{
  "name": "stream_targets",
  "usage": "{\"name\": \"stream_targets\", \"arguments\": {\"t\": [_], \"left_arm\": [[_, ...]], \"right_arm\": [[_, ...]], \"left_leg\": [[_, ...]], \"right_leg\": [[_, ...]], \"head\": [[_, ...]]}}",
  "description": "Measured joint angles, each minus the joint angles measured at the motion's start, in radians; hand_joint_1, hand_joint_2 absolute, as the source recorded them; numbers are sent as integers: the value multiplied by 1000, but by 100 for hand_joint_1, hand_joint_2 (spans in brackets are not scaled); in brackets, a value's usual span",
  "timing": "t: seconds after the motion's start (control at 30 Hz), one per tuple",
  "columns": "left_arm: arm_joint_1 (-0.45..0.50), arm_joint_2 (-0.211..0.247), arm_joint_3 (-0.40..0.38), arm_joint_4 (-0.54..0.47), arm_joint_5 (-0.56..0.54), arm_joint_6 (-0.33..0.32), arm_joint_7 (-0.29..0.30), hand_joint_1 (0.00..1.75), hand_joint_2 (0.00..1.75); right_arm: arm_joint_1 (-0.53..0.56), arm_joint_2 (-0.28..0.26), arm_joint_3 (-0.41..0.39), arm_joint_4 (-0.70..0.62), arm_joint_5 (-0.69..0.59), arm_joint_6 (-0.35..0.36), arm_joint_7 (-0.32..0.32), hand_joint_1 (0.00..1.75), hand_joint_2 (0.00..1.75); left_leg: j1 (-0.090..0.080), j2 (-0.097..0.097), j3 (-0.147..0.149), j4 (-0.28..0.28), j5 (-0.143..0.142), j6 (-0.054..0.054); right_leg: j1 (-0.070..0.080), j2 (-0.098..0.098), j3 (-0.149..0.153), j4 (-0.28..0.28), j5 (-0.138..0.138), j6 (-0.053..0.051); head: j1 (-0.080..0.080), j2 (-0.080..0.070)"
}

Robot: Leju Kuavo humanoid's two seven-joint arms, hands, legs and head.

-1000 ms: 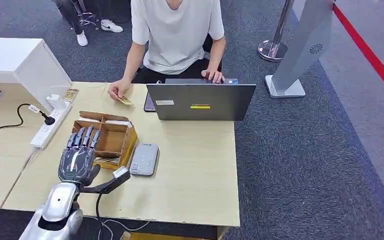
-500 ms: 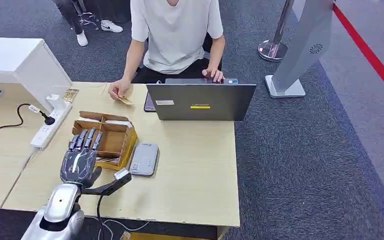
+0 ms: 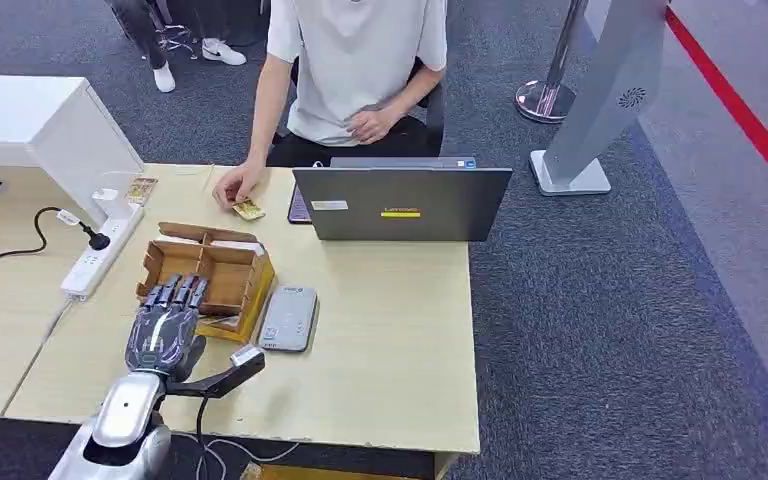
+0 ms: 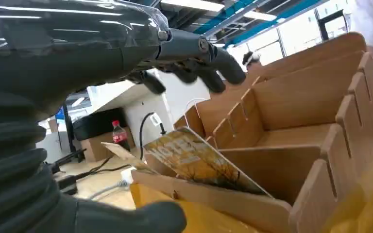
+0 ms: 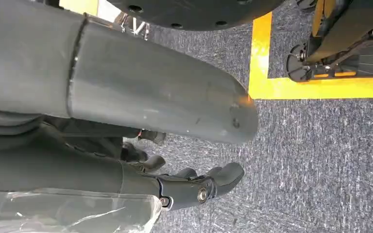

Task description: Pass the card to the sensor for recognition and then transmit it.

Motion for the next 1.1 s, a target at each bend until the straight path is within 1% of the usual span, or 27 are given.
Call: {"name": "stream_targets", "arguments": {"t": [0.3,0.4,0.47,0.7,0.9,1.03,1.1], "left_arm": [[-1,0,0,11,3,-5,-2,175,175],[-4,0,2,11,37,-14,-34,175,175],[-4,0,7,11,51,-15,-44,175,175],[-3,0,21,13,64,-14,-53,175,175],[1,-3,34,14,77,56,-57,175,175],[1,-7,45,8,91,80,-67,175,175],[3,-9,47,-15,95,84,-75,175,175]], "right_arm": [[0,0,0,0,3,0,-4,0,0],[0,0,0,0,3,2,-12,0,0],[0,0,0,0,3,2,-14,0,0],[0,0,0,0,7,5,-17,0,0],[0,-1,0,0,10,0,-23,0,0],[0,-1,0,0,10,-2,-13,0,0],[0,-1,0,0,11,-3,-5,0,0]], "left_leg": [[0,0,0,0,0,0],[0,0,0,0,0,0],[0,0,0,0,0,0],[0,0,0,0,0,0],[0,0,0,0,0,0],[0,0,0,0,0,0],[0,0,0,0,0,0]], "right_leg": [[0,0,0,0,0,0],[0,0,0,0,0,0],[0,0,0,0,0,0],[0,0,0,0,0,0],[0,0,0,0,0,0],[0,0,0,0,0,0],[0,0,0,0,0,0]], "head": [[0,0],[0,0],[0,0],[0,0],[0,0],[0,0],[0,0]]}}
